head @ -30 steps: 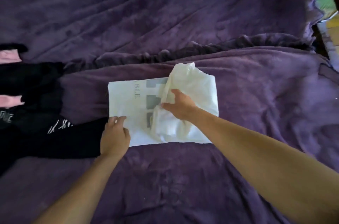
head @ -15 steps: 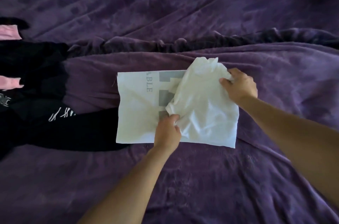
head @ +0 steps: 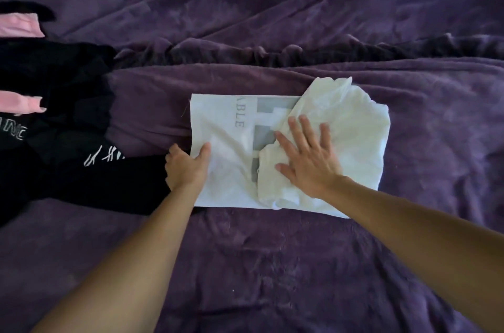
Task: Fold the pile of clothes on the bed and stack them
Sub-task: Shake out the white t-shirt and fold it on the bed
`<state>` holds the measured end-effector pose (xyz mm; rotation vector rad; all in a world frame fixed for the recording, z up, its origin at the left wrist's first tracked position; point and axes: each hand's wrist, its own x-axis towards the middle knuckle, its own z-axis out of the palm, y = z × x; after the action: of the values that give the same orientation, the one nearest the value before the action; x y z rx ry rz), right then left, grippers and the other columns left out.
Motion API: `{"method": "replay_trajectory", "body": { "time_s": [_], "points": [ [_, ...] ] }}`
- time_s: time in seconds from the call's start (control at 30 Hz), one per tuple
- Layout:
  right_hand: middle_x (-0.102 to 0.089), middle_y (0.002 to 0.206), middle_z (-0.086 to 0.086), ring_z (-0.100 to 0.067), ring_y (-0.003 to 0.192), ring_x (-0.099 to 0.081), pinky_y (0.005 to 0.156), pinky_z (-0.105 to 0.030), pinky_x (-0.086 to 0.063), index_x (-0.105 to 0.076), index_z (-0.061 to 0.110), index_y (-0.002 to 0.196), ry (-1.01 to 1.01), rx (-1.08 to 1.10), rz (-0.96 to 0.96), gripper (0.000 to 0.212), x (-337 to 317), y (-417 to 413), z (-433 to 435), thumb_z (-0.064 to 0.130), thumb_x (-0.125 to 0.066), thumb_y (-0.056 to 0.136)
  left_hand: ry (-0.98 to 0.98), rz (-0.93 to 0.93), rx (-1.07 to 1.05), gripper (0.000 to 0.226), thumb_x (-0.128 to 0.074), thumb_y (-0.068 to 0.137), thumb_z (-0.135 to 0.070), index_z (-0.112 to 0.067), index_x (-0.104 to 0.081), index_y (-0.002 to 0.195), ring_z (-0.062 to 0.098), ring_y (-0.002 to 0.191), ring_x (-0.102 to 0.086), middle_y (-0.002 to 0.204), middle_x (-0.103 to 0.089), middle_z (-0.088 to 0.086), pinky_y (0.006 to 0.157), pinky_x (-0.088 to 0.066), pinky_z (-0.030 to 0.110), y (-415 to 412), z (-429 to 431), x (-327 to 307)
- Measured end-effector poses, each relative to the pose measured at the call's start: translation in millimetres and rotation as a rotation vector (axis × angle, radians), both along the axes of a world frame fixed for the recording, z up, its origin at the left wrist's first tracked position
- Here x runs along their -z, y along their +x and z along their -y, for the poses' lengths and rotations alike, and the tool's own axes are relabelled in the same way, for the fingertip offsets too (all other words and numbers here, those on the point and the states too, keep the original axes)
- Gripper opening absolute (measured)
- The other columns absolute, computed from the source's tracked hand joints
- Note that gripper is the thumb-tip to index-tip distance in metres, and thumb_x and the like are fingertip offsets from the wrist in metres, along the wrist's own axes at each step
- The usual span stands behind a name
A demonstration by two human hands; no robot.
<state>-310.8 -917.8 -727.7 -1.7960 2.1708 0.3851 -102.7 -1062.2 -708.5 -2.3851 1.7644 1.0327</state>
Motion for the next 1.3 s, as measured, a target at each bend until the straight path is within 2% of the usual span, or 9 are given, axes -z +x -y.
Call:
{"method": "replay_trajectory", "body": {
  "time_s": [0.2,0.37,0.5,0.63,0.7,0.9,1.03,1.2,1.3],
  "points": [
    [0.018,0.16,-0.008,-0.029,0.146,0.02,0.115,-0.057,0.009,0.012,0.031,0.152,0.09,0.017,-0.005,0.073,20,-3,2,0.068,-0.005,0.091,0.054,-0.35,-0.016,0.017,-0.063,0.085,-0.02,-0.004,-0.066,0.092,0.033,0.089,-0.067,0.093,-0.07,0.013,0.078,-0.056,0.045,-14,0,-9],
    [-0.035,0.153,-0.012,-0.03,0.142,-0.031,0.109,-0.05,-0.033,-0.039,0.015,0.146,-0.342,0.222,0.331,0.056,-43,-30,-28,0.037,-0.053,0.096,-0.297,-0.399,0.431,0.019,-0.056,0.09,-0.018,-0.003,-0.052,0.079,0.032,0.071,-0.056,0.072,-0.059,0.008,0.066,-0.046,0.04,-74,-27,-88],
    [-0.047,0.144,-0.002,-0.024,0.13,-0.044,0.095,-0.04,-0.044,-0.045,0.017,0.14,-0.585,0.575,0.345,0.047,-72,-81,-84,0.031,-0.055,0.096,-0.235,-0.449,0.698,0.023,-0.05,0.092,-0.022,-0.008,-0.054,0.11,0.04,0.083,-0.059,0.085,-0.065,0.015,0.069,-0.045,0.043,-145,-89,-108],
    [-0.049,0.14,-0.001,-0.026,0.128,-0.046,0.092,-0.045,-0.046,-0.043,0.019,0.141,-0.536,0.788,0.278,0.048,-78,-123,-134,0.032,-0.053,0.095,0.231,-0.514,0.848,0.041,-0.051,0.096,-0.024,-0.009,-0.046,0.133,0.035,0.107,-0.058,0.112,-0.065,0.015,0.091,-0.045,0.043,-198,-131,-83],
    [-0.05,0.138,-0.003,-0.027,0.126,-0.046,0.088,-0.048,-0.047,-0.044,0.019,0.14,-0.519,0.815,0.256,0.046,-76,-131,-147,0.029,-0.053,0.096,0.223,-0.465,0.8,0.038,-0.047,0.098,-0.023,-0.008,-0.049,0.132,0.03,0.115,-0.055,0.123,-0.061,0.012,0.097,-0.043,0.038,-195,-129,-63],
    [-0.045,0.146,-0.016,-0.036,0.137,-0.039,0.095,-0.049,-0.042,-0.056,0.013,0.133,-0.605,0.371,0.157,0.045,-69,-94,-102,0.02,-0.056,0.088,-0.368,-0.108,0.823,0.035,-0.054,0.092,-0.015,-0.011,-0.057,0.126,0.034,0.114,-0.047,0.128,-0.049,0.013,0.085,-0.046,0.043,-132,-106,-25],
    [-0.021,0.159,-0.012,-0.035,0.147,-0.016,0.112,-0.056,-0.022,-0.038,0.026,0.147,-0.387,0.017,0.12,0.053,-39,-84,-30,0.028,-0.049,0.096,-0.252,0.106,0.97,0.058,-0.044,0.097,-0.037,-0.021,-0.026,0.149,0.032,0.14,-0.024,0.157,-0.014,0.018,0.104,-0.035,0.043,-110,-133,-1],
    [-0.005,0.162,-0.009,-0.031,0.148,-0.001,0.115,-0.056,-0.009,-0.014,0.032,0.153,-0.123,0.191,-0.008,0.062,11,-128,-13,0.057,-0.02,0.096,-0.19,0.217,1.062,0.07,-0.025,0.098,-0.054,-0.02,0.005,0.152,0.033,0.146,-0.011,0.158,-0.004,0.022,0.114,-0.025,0.043,-93,-152,26],
    [-0.005,0.162,-0.01,-0.033,0.148,-0.002,0.116,-0.056,-0.009,-0.012,0.031,0.153,-0.126,0.219,0.033,0.064,3,-123,-10,0.059,-0.019,0.095,-0.171,0.162,1.039,0.071,-0.028,0.096,-0.054,-0.024,0.004,0.152,0.031,0.144,-0.017,0.157,-0.011,0.018,0.11,-0.028,0.043,-98,-140,21]
  ]
}}
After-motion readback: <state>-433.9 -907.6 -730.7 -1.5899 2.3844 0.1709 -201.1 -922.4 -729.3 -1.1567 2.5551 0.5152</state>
